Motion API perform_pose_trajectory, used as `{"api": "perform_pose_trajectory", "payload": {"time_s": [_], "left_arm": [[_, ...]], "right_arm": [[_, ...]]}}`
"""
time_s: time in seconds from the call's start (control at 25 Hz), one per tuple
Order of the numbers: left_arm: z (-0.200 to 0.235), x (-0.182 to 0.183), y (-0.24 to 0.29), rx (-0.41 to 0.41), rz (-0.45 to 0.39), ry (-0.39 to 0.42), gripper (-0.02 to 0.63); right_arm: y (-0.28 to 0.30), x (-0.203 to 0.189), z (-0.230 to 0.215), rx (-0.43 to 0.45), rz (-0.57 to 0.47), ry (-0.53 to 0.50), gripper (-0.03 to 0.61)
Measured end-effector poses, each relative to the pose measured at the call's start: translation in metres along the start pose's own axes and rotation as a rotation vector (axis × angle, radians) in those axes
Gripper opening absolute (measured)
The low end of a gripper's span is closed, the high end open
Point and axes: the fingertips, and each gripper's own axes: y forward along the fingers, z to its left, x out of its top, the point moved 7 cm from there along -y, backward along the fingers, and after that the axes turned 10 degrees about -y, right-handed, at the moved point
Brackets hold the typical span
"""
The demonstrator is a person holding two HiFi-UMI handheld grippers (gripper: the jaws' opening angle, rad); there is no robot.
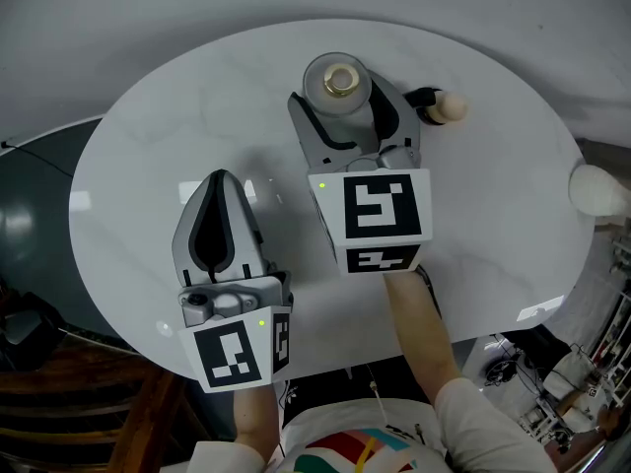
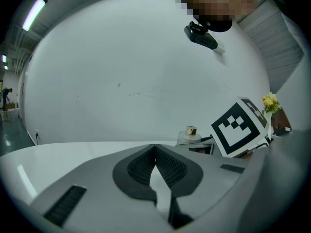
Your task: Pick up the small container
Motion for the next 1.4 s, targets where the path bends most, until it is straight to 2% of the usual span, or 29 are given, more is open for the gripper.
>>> {"api": "perform_pose_trajectory", "payload": {"time_s": [0.6, 0.8, 1.08, 1.4], "left_arm": [[-0.008, 0.005, -0.004, -0.014, -0.012, 0.009, 0.018], [-0.008, 0.012, -0.008, -0.012, -0.025, 0.011, 0.018], [-0.015, 0.030, -0.012, -0.015, -0.069, 0.033, 0.018], [-0.022, 0.079, -0.039, -0.022, -0.154, 0.053, 0.018]], "right_arm": [[-0.002, 0.002, -0.003, -0.007, -0.011, 0.019, 0.333], [-0.008, 0.013, -0.005, -0.014, -0.030, 0.010, 0.333], [-0.028, 0.045, -0.014, -0.030, -0.094, -0.008, 0.333], [-0.076, 0.113, -0.011, -0.042, -0.203, -0.045, 0.333]]}}
